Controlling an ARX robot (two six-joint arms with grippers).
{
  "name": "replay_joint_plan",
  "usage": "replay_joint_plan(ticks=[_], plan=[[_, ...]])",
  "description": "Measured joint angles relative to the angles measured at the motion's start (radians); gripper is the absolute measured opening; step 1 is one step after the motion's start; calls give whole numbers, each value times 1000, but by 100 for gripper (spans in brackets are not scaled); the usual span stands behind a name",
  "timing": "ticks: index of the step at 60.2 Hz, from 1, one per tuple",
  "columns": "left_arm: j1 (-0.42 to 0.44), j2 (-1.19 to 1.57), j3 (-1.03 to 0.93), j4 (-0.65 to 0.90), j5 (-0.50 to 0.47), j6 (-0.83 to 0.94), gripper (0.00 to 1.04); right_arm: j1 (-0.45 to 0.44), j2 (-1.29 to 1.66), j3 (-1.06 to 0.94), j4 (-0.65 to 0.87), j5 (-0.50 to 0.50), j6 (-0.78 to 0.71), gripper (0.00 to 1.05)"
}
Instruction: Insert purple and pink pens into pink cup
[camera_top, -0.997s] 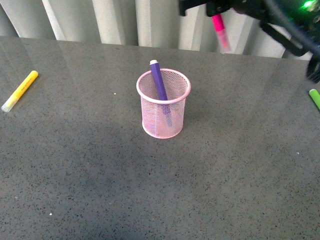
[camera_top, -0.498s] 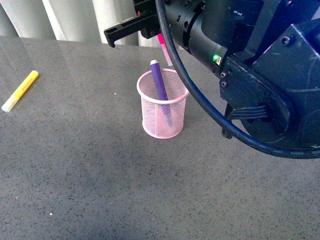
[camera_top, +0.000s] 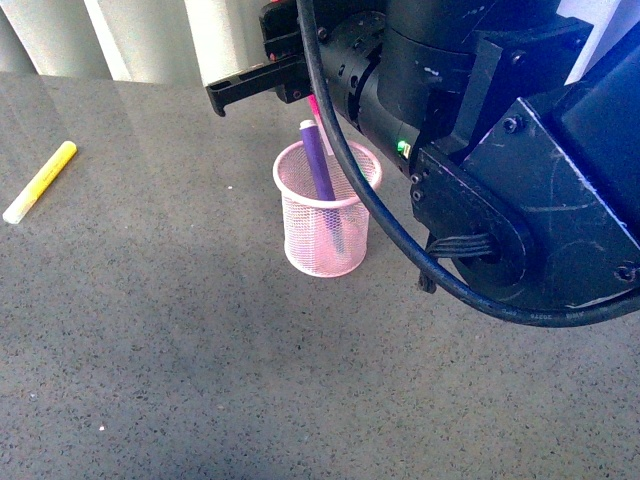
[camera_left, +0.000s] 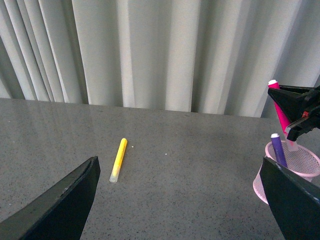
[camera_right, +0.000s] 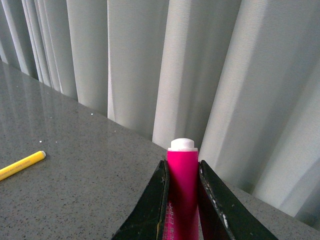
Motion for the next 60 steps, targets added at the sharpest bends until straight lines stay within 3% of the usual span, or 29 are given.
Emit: replay_joint_plan(ticks=[24, 43, 53, 60], plan=[[0, 0, 0, 0, 0, 0, 98, 7, 9, -42, -11, 25, 11, 13], [0, 0, 0, 0, 0, 0, 98, 5, -42, -113, -53, 45, 63, 67], [0, 0, 0, 0, 0, 0, 98, -18, -170, -161, -139, 130, 80, 97], [0, 0, 0, 0, 0, 0, 98, -73, -311, -223, -324, 256, 127, 97]])
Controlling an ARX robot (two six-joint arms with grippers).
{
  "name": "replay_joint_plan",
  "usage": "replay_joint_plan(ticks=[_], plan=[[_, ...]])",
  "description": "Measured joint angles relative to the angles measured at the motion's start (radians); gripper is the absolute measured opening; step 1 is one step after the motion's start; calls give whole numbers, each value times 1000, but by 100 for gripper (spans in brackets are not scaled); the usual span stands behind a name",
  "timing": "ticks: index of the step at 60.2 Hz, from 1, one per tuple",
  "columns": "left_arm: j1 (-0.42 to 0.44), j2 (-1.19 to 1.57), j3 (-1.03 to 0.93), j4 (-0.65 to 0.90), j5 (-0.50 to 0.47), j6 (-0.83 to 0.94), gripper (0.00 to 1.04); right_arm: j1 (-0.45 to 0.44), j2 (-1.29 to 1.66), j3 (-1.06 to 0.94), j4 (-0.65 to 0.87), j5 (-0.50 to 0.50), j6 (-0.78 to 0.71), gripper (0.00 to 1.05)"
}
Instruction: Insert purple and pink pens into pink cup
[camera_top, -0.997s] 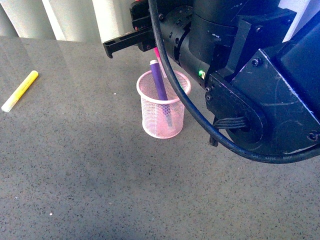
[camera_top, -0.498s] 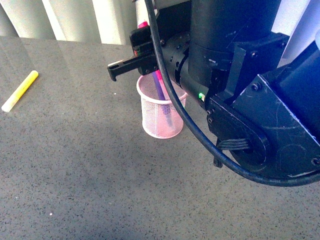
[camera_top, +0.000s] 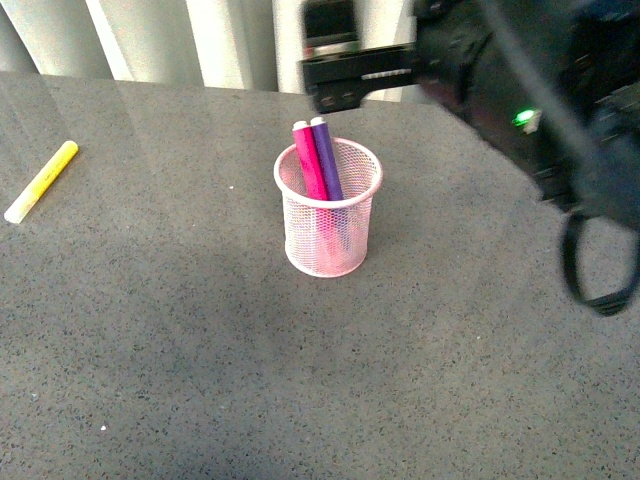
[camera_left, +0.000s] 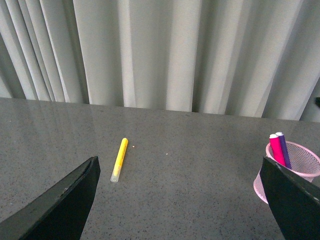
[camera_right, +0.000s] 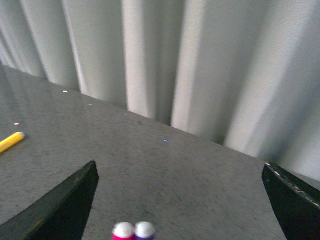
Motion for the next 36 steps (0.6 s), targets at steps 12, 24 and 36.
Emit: replay_joint_plan(ticks=[12, 24, 36], plan=[[0, 0, 0, 0, 0, 0, 98, -89, -181, -63, -250, 73, 93, 98], [0, 0, 0, 0, -3, 0, 98, -108, -161, -232, 169, 50, 23, 75], [0, 0, 0, 0, 0, 0, 98, -238, -389, -484, 262, -37, 0, 30]])
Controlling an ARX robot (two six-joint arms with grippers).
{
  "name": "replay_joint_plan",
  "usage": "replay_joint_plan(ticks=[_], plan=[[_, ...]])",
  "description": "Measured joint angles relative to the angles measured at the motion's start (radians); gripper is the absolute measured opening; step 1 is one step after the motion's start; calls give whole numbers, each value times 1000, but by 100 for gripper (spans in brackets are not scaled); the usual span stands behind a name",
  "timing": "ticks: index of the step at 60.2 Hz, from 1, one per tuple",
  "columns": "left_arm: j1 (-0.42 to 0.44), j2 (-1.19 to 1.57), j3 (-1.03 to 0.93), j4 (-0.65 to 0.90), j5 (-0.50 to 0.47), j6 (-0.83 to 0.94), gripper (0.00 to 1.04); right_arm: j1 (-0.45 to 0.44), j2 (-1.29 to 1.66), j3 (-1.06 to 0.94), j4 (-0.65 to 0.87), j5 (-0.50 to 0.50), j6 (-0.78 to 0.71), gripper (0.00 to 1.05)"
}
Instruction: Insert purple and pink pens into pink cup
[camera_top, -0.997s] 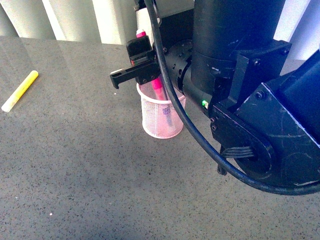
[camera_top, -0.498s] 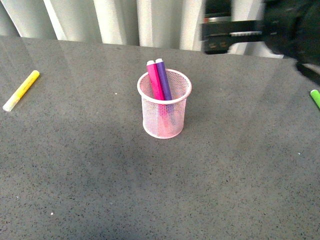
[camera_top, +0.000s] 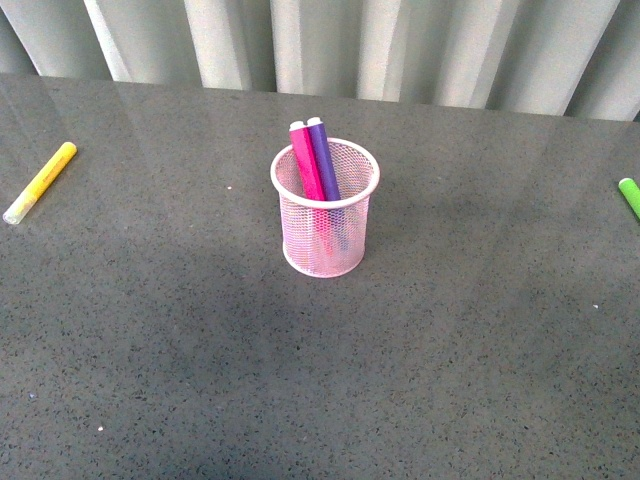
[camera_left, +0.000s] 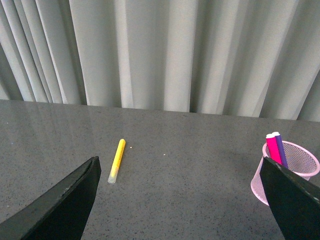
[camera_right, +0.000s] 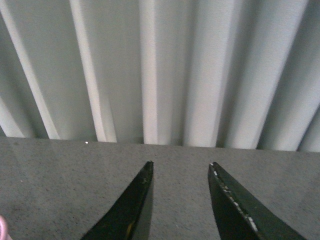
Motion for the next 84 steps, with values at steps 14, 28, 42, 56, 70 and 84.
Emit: replay_joint_plan(ticks=[14, 28, 42, 56, 70, 84], plan=[[0, 0, 0, 0, 0, 0, 98, -80, -224, -157, -73, -96, -4, 3], [0, 0, 0, 0, -1, 0, 98, -134, -416, -238, -186, -148, -4, 3], [0, 0, 0, 0, 0, 0, 98, -220, -607, -284, -328, -247, -4, 3], [0, 0, 0, 0, 0, 0, 98, -245, -785, -299, -477, -253, -4, 3], [0, 0, 0, 0, 0, 0, 98, -246, -948, -301, -624, -253, -4, 3], [0, 0, 0, 0, 0, 0, 98, -246, -1092, -302, -758, -253, -4, 3]])
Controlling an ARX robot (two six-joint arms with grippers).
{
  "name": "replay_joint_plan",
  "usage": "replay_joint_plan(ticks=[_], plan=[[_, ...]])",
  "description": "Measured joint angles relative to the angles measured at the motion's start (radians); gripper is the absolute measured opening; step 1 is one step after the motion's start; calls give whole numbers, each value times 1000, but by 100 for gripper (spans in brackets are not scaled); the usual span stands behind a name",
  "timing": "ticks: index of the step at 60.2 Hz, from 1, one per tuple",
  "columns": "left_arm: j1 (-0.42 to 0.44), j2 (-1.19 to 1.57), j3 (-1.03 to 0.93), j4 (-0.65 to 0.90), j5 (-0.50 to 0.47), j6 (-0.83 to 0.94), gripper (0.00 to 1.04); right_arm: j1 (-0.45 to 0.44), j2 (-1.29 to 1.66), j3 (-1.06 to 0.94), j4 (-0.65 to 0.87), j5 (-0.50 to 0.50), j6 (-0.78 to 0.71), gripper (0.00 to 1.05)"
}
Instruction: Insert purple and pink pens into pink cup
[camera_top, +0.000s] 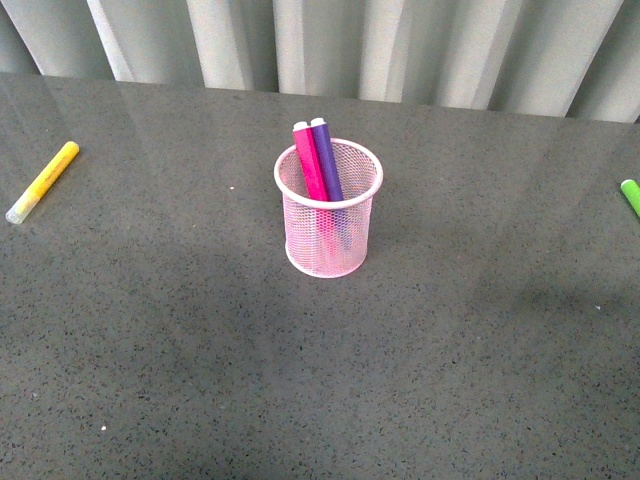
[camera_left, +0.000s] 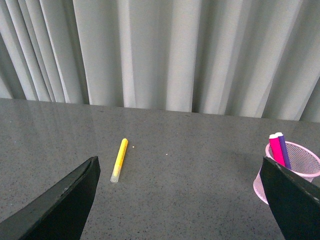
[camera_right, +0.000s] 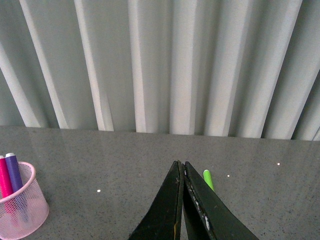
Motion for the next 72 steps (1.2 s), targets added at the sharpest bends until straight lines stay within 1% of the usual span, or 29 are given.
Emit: replay_joint_plan(ticks=[16, 39, 41, 43, 45, 71, 72], plan=[[0, 0, 0, 0, 0, 0, 98, 0, -116, 0, -113, 0, 0, 3], [0, 0, 0, 0, 0, 0, 98, 0, -240, 0, -236, 0, 0, 3], [0, 0, 0, 0, 0, 0, 98, 0, -274, 0, -273, 0, 0, 3], [0, 0, 0, 0, 0, 0, 98, 0, -343, 0, -372, 0, 0, 3], [0, 0, 0, 0, -1, 0, 98, 0, -390, 0, -410, 0, 0, 3], [0, -1, 0, 0, 0, 0, 98, 0, -414, 0, -416, 1, 0, 3], [0, -1, 0, 0, 0, 0, 98, 0, -414, 0, -416, 1, 0, 5]])
